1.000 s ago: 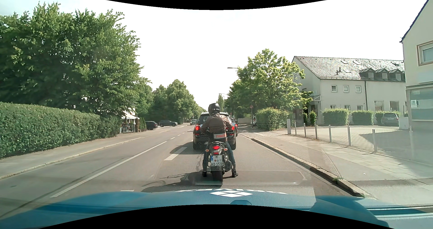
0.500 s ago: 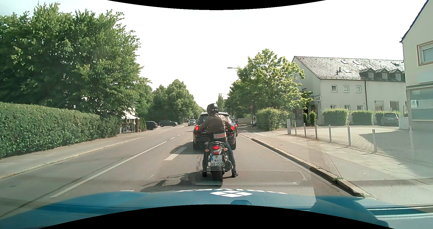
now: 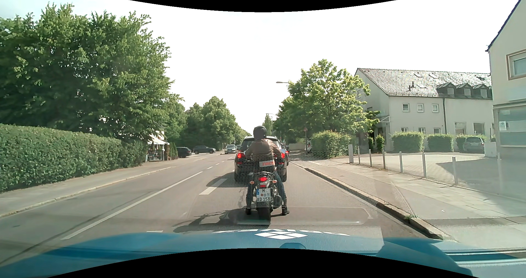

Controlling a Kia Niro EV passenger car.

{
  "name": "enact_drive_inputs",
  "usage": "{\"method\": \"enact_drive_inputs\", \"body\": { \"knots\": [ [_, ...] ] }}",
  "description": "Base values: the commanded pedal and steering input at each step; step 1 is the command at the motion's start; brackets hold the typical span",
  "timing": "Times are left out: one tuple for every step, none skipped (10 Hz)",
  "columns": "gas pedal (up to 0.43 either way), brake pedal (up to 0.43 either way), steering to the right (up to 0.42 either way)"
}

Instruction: Follow the waypoints while adhering to traffic rules and regulations

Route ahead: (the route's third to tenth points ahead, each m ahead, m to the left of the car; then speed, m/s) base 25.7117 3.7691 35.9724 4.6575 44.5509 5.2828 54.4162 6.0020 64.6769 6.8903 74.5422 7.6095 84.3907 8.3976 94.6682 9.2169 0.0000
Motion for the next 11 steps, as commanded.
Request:
{"method": "enact_drive_inputs", "body": {
  "knots": [
    [0.000,0.311,-0.021],
    [0.000,0.311,-0.021],
    [0.000,0.311,-0.021],
    [0.000,0.311,-0.021],
    [0.000,0.311,-0.021],
    [0.000,0.311,-0.021],
    [0.000,0.311,-0.021],
    [0.000,0.311,-0.021],
    [0.000,0.311,-0.021],
    [0.000,0.311,-0.021],
    [0.000,0.311,-0.021]
  ]
}}
